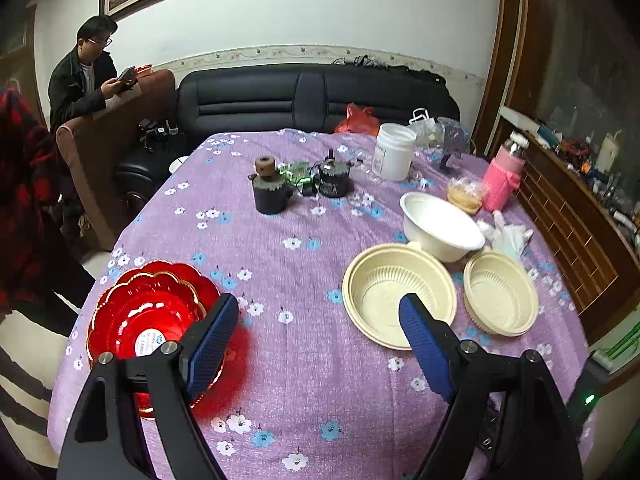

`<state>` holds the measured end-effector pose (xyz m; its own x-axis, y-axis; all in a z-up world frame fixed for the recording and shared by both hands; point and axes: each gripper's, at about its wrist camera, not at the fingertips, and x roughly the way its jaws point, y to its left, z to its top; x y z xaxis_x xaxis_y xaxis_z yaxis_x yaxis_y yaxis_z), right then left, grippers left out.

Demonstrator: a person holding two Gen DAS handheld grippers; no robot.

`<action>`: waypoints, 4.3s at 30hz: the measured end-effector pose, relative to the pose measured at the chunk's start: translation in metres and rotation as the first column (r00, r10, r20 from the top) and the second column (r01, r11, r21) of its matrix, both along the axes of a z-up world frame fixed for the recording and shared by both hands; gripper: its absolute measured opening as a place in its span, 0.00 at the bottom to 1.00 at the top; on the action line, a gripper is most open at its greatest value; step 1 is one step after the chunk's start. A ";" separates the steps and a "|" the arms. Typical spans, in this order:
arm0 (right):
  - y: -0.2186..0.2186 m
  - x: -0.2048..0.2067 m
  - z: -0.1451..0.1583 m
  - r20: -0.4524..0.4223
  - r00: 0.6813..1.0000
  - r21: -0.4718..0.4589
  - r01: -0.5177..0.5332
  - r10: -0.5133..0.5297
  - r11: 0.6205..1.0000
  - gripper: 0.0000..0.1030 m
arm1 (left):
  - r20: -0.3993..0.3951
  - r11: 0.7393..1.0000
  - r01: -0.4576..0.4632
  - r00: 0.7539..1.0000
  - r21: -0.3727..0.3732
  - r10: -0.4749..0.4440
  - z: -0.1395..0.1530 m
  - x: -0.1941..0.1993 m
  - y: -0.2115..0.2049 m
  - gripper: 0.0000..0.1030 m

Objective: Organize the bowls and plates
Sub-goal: 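Open the right tool and move toward the cream plastic bowls, then grasp the rim of the large cream bowl with the right tool, then lift the cream bowl and lower it onto the red plate stack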

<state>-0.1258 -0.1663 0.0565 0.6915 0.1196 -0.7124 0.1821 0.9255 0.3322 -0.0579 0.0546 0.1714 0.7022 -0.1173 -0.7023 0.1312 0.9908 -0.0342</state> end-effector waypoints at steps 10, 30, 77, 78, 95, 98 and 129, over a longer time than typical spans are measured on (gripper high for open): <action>0.003 0.017 -0.021 -0.038 0.999 0.061 -0.015 0.017 0.998 0.71 | 0.043 0.986 -0.030 0.999 0.162 0.023 -0.037 0.002 -0.031 0.79; 0.018 0.080 -0.013 0.022 1.000 0.060 -0.012 0.010 0.998 0.71 | -0.267 0.999 0.032 0.963 -0.005 -0.032 -0.095 0.112 -0.021 0.78; 0.041 0.063 -0.013 0.077 0.980 0.147 -0.194 0.184 0.970 0.26 | -0.223 0.997 -0.012 0.974 0.078 0.030 -0.103 0.056 -0.013 0.18; 0.042 0.060 -0.011 0.081 0.979 0.145 -0.198 0.188 0.969 0.26 | -0.220 0.997 -0.014 0.975 0.078 0.031 -0.102 0.052 -0.011 0.18; 0.097 0.037 0.039 0.146 0.948 0.103 -0.299 0.283 0.949 0.26 | -0.130 0.995 -0.099 0.986 0.020 0.101 -0.061 0.007 0.053 0.18; 0.124 0.044 0.052 0.161 0.931 0.083 -0.342 0.326 0.936 0.27 | -0.110 0.989 -0.145 0.983 0.018 0.146 -0.052 0.003 0.077 0.18; 0.291 0.142 0.133 0.200 0.850 -0.174 -0.459 0.488 0.871 0.73 | -0.166 0.928 -0.371 0.918 -0.043 0.360 -0.064 0.015 0.212 0.63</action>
